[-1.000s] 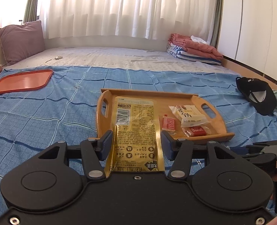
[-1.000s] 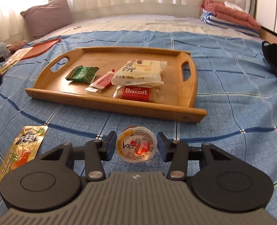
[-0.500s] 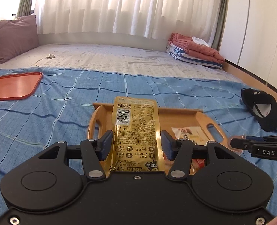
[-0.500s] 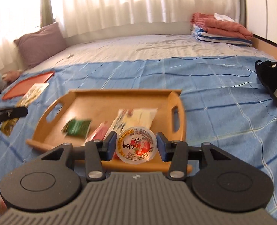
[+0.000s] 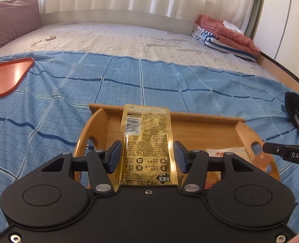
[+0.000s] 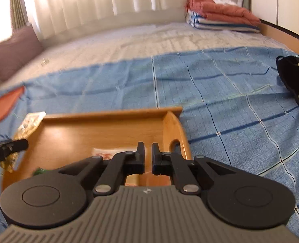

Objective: Organize snacks
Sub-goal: 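Lower the jelly cup and gold packet into the tray and open both grippers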

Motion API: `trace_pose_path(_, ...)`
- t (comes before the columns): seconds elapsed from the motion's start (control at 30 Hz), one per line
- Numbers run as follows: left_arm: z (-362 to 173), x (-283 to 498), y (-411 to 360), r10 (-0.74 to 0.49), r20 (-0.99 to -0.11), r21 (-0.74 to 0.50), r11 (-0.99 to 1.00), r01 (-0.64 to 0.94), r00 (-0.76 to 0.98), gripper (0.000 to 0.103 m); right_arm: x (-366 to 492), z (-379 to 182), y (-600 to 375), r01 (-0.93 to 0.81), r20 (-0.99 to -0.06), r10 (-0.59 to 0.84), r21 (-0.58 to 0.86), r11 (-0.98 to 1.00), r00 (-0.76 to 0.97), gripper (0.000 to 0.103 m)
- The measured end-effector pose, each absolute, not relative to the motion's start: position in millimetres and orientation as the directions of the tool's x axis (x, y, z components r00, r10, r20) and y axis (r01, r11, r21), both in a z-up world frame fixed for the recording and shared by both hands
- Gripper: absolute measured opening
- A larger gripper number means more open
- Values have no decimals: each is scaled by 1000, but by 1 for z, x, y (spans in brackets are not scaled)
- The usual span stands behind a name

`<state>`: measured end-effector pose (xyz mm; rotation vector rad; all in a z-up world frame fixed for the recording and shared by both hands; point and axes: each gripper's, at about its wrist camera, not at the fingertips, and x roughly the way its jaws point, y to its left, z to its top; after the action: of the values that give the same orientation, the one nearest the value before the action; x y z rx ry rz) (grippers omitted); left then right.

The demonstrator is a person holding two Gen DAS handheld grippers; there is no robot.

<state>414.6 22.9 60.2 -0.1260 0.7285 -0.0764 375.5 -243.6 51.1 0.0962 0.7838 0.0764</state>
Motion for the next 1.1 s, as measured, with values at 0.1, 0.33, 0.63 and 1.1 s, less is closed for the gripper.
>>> trace_pose_path(0.1,45,419,19,-120,-673,-142,989,32,730,53,378,37,-244,-40,-710,108,112,993,695,11)
trace_pose_path(0.33,24,425,13,-113,-699,-132,991,29,706,53,378,26,-246,-50,-729,123,120,991,673,12)
trace_pose_path(0.63,29,420,15,-101,-710,-122,992,19,697,59,371,35,-256,-32,-715,143,166,986,684,14)
trace_pose_path(1.1,89,348,17,-91,-641,-73,996,58,762,90,318,85,-249,-87,-656,190,186,979,730,55)
